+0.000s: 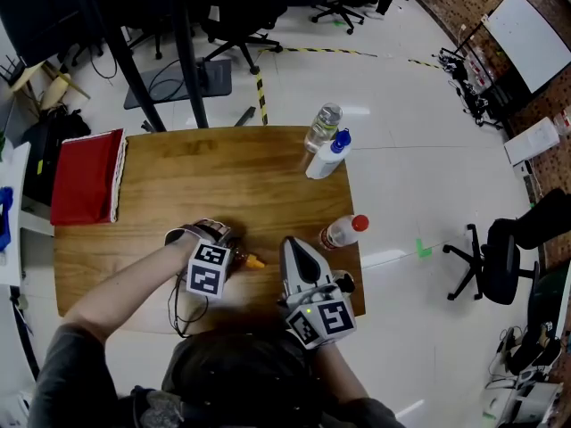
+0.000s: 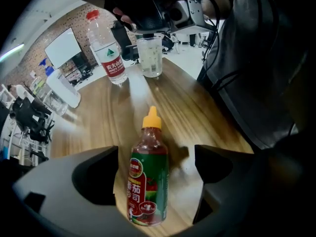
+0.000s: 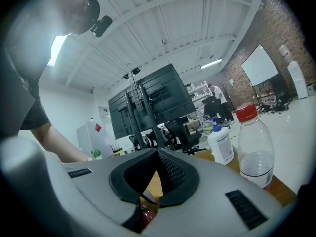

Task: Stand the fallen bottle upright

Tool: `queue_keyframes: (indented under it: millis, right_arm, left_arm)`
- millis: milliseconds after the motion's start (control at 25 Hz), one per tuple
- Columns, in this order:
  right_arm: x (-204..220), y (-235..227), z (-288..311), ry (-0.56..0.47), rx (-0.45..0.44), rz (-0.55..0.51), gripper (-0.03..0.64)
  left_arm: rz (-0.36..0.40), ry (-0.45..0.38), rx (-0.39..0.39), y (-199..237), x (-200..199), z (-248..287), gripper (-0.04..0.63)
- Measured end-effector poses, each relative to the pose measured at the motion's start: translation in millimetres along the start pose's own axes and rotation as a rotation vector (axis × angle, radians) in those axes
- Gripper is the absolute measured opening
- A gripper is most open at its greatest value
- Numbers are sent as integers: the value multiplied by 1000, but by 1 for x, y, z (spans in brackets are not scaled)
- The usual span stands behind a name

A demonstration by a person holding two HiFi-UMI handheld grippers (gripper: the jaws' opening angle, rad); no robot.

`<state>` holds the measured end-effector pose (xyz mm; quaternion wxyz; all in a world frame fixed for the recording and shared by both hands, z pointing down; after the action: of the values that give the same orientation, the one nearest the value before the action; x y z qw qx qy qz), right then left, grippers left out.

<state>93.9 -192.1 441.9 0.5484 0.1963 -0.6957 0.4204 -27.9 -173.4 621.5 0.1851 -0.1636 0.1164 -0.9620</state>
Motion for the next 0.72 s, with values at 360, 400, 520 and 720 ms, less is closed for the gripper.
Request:
queue_keyframes:
  millis: [360,400,520,720]
  right_arm:
    - [3,-6,1,-3,5,3,-2]
    - [2,-7,0,-3,6,4,-2]
    - [2,-8,-1,-1,10,10,-2]
    - [2,-12,0,0,12,6,-2]
  left_arm:
    - [55,64,83,1,0,15,497]
    - [53,70,88,1,-1,17,497]
    - [50,85,95,3,-2,21,497]
    - [82,114,95,7,2,30,497]
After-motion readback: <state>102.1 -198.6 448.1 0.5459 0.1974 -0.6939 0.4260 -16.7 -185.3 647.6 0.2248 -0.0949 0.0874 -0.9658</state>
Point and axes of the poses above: the fingertips, and each gripper's own axes: z forward along the fingers, y to its left, x out of its underside, the point moved 3 cm from there along -z, backward along the fingers, and after that the axes turned 14 degrees about -x, right-handed, at the moved point
